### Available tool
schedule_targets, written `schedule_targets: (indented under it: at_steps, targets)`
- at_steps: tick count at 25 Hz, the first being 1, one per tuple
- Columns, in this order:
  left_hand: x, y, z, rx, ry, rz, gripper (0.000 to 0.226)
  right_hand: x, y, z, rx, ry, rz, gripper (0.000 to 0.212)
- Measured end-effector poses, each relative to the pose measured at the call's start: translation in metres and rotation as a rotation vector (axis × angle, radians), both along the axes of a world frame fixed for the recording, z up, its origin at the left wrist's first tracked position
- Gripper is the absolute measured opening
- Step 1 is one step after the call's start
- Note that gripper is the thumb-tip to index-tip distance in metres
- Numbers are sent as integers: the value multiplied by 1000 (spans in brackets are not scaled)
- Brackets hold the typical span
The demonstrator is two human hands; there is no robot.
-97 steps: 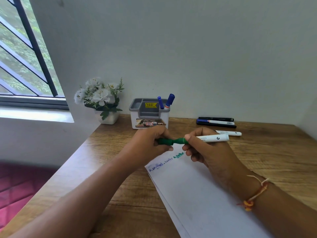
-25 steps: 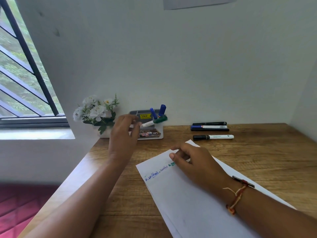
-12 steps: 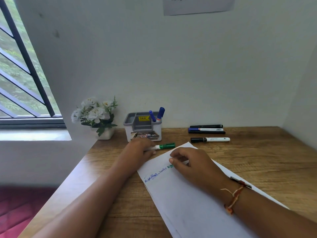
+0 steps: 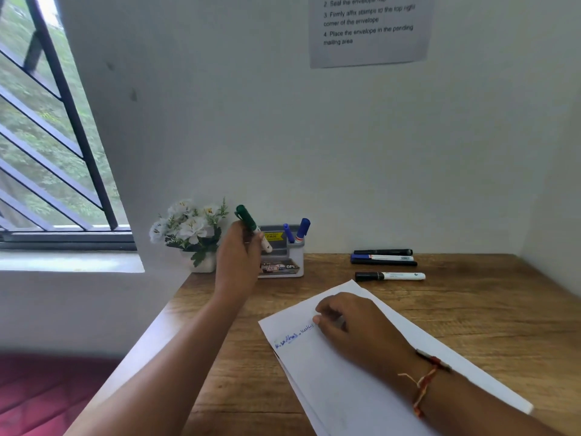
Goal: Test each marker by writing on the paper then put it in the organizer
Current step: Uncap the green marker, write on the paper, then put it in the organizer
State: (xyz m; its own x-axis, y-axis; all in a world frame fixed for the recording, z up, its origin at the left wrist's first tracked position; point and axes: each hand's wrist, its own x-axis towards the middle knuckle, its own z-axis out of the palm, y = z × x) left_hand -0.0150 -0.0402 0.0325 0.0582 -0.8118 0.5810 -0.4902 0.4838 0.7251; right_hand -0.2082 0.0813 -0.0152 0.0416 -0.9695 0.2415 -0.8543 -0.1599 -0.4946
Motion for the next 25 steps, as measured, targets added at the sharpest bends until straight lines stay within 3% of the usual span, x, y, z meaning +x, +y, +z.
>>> schedule_targets:
  at_steps: [4, 9, 13, 17, 22, 25]
  targets:
    - [-12, -14, 1, 101, -134, 38, 13, 0, 3, -1, -23, 37, 30, 37]
    - [-19, -29, 6, -14, -435, 190, 32, -3, 2, -4, -43, 39, 59, 37]
    - [-20, -35, 9, -51, -575, 207, 31, -2, 3, -4, -38, 47, 63, 37]
    - [-19, -44, -4, 41, -754, 216, 30, -3, 2, -5, -41, 51, 79, 38]
    - [-21, -44, -12, 105, -720, 191, 34, -3, 4, -4, -57, 54, 82, 38]
    - [-21, -26, -13, 122, -598, 186, 43, -2, 5, 1, -53, 35, 67, 38]
